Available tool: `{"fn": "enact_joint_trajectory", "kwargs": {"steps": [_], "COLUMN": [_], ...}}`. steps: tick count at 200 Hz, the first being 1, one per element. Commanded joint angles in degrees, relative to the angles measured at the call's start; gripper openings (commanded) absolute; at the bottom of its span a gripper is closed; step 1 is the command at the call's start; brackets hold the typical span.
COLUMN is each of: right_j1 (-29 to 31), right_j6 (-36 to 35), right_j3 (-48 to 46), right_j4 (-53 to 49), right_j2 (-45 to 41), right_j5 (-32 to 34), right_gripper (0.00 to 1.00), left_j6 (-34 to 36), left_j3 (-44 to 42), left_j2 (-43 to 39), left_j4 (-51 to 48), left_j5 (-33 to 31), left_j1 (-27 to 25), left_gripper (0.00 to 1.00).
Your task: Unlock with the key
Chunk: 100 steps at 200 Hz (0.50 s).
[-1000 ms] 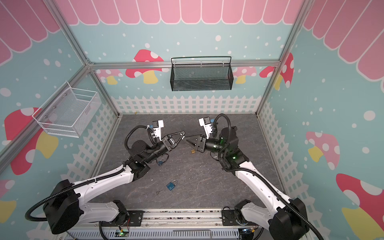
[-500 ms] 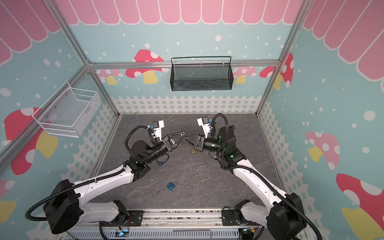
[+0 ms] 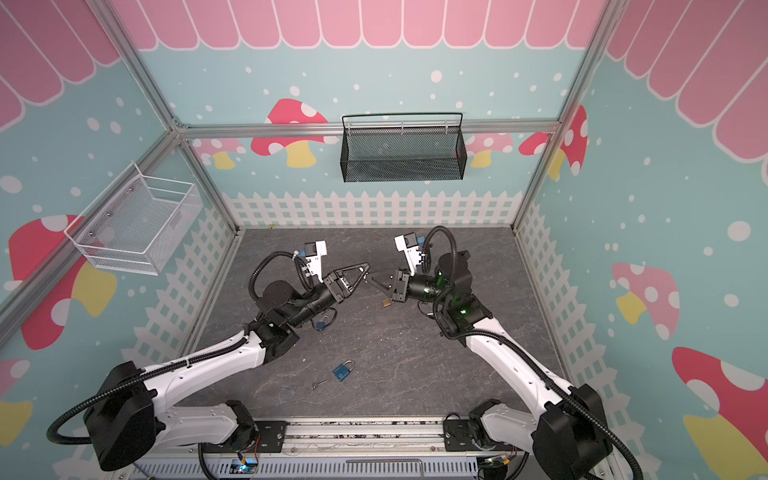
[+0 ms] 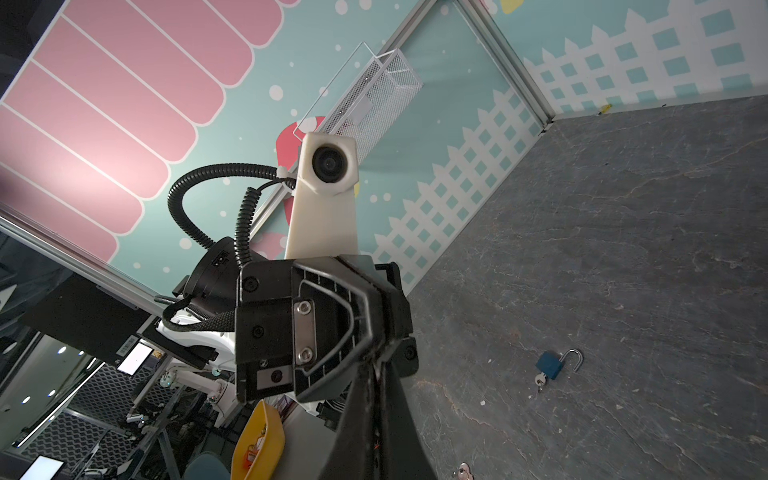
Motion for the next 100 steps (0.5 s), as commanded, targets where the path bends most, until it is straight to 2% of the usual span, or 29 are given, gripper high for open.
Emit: {"fn": "enact_joint_trajectory", "kwargs": {"steps": [1,40,49,62,69,77,100], "right_j1": [-0.3,-0.4,-0.4,-0.4,-0.4,-0.4,-0.4], "right_j6": [-0.3,-2.2,-3.5,-5.3,-6.5,-8.2,-14.0], "right_j3": [-0.3,0.2,0.4,0.5,0.6,0.8,1.2], "right_j4": [1.2,-0.4,-2.0,-4.1,-5.2,-6.8,-11.9], "right_j2": [0.5,-0.1,-0.2,-0.4,-0.6,-0.9,-2.0], "right_j5": [0.2,0.0,0.3,0.3,0.2,-0.2,-1.0], "right_gripper": [0.01,0.00,0.00,0.00,0.00,0.00,0.00], "left_j6": [0.7,1.6,2.0,3.0,3.5,3.9,5.3], "left_j3": [1.1,0.9,0.9,1.0,1.0,1.0,2.1], "left_j2": [-1.4,-2.6,-3.2,-4.5,-5.4,-6.6,-9.1], "left_j4": [0.3,-1.5,-2.6,-4.9,-6.7,-9.5,-18.6], "left_j5": [0.3,-0.5,-0.6,-0.7,-0.8,-1.1,0.0], "left_j1": [-0.6,-0.6,-0.5,-0.2,0.0,0.4,2.8], "left_gripper": [0.00,0.00,0.12,0.39,0.47,0.51,0.52]}}
